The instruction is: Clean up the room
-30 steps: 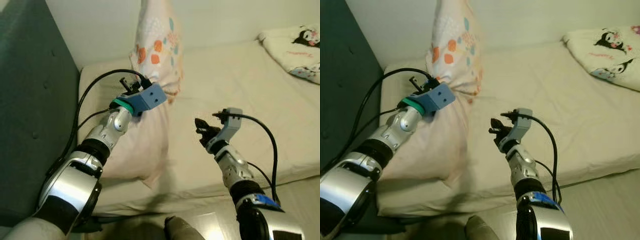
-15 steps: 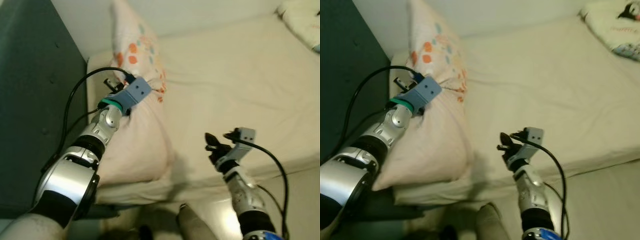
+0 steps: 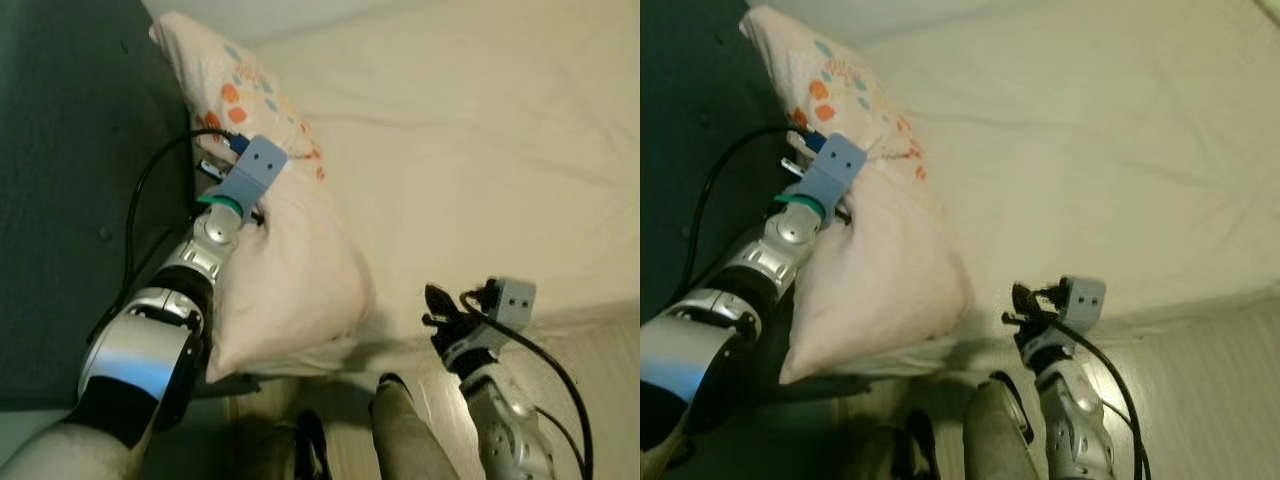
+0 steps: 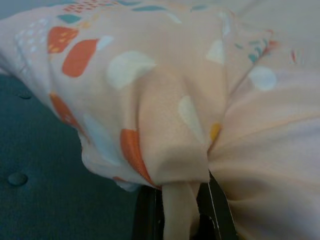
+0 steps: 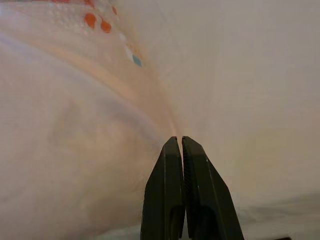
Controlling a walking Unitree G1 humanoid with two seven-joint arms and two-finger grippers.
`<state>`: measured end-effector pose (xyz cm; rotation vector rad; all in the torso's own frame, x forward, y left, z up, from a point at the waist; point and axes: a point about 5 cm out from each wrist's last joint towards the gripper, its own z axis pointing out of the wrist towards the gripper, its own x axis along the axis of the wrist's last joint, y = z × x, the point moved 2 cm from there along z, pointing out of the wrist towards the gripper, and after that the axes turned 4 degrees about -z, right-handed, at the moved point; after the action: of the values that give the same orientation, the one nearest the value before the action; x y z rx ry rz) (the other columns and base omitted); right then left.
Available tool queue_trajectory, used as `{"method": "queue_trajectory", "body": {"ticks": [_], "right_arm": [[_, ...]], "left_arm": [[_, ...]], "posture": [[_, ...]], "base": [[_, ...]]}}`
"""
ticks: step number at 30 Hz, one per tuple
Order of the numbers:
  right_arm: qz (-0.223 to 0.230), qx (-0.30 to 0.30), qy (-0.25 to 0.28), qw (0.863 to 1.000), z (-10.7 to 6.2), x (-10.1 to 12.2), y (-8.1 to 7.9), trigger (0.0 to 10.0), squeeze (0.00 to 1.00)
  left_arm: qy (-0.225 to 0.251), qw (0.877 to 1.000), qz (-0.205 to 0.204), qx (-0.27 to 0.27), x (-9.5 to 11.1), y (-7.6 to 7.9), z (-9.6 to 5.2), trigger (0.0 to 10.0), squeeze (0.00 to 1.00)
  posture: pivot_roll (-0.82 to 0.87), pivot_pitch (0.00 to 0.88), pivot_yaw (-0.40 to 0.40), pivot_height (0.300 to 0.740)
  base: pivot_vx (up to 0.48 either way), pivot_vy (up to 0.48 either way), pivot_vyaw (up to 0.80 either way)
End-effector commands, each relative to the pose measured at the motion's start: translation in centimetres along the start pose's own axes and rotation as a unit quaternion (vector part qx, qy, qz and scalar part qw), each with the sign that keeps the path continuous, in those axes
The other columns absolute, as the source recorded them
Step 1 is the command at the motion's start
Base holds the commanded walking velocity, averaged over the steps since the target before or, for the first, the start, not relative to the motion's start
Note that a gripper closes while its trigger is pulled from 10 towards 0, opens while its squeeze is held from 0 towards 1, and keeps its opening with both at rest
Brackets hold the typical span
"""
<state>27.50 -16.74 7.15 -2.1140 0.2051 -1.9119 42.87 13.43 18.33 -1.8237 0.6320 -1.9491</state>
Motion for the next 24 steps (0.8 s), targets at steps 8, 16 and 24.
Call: {"method": "queue_trajectory", "body": {"ticks": [8,16,24], "right_arm": [[-0.008,-0.020,-0.033,0.999,-1.2,-0.6,-0.8,10.0,0.00],[-0.014,-0.029,-0.038,0.999,-1.4,0.2,-0.9,10.0,0.00],[-0.034,-0.040,-0.042,0.998,-1.3,0.7,-0.5,10.0,0.00]], "left_arm": [[0.008,0.999,0.020,-0.025,0.2,0.5,0.0,10.0,0.00],[0.009,1.000,0.000,-0.019,0.3,0.5,0.0,10.0,0.00],[-0.013,0.997,-0.058,-0.042,-0.6,1.7,-0.4,10.0,0.00]], "posture": [[-0.35,0.412,0.284,0.720],[-0.36,0.417,0.267,0.695],[-0.37,0.412,0.256,0.670]], "base": [[0.000,0.000,0.00],[0.000,0.000,0.00],[0.000,0.000,0.00]]}}
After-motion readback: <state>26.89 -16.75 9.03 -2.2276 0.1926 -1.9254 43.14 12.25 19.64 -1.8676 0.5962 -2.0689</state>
